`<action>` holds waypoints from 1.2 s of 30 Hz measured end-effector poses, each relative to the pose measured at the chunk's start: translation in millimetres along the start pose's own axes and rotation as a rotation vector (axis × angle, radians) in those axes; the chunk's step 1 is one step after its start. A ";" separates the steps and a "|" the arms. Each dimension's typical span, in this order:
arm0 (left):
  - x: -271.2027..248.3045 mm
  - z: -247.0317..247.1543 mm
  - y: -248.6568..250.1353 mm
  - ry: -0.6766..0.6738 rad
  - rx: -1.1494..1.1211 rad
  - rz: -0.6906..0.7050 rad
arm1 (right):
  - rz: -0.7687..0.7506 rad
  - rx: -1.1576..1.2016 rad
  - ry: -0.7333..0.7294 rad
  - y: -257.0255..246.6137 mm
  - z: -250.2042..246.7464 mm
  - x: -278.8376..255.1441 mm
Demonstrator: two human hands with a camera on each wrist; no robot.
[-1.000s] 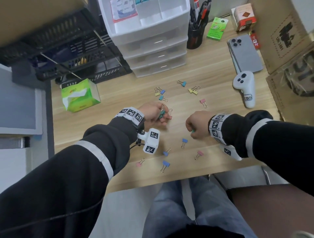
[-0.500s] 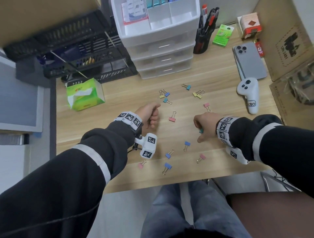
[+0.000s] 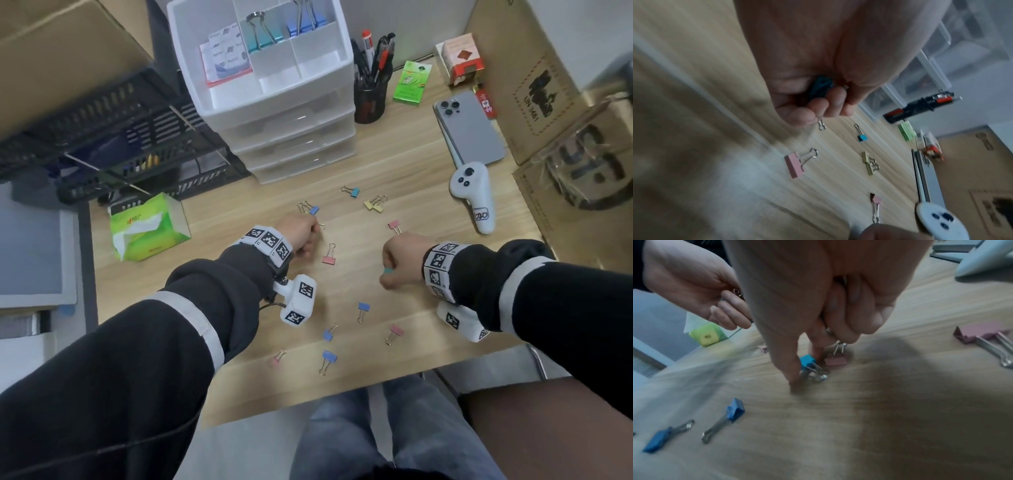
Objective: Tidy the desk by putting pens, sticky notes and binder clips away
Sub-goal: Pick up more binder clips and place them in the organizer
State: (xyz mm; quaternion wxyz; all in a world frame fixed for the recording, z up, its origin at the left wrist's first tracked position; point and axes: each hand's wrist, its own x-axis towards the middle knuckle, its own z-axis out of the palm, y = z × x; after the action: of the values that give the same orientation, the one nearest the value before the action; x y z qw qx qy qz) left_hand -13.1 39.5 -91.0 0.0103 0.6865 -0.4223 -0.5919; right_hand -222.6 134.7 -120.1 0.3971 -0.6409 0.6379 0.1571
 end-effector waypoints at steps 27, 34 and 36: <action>62.2 42.3 61.5 0.035 1.189 0.561 | 0.400 1.651 -0.077 62.5 -43.4 17.8; 60.8 15.6 53.1 -0.060 1.261 0.526 | 0.398 1.781 -0.149 49.7 -44.8 18.1; 60.7 14.8 52.5 -0.064 1.238 0.547 | 0.411 1.832 -0.182 46.2 -45.3 17.6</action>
State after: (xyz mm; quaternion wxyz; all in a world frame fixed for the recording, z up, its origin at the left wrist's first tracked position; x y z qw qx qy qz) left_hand -58.6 -23.1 -117.2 -0.2478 0.4162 -0.8421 -0.2372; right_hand -277.5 96.4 -118.0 0.7591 0.0606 0.5801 -0.2890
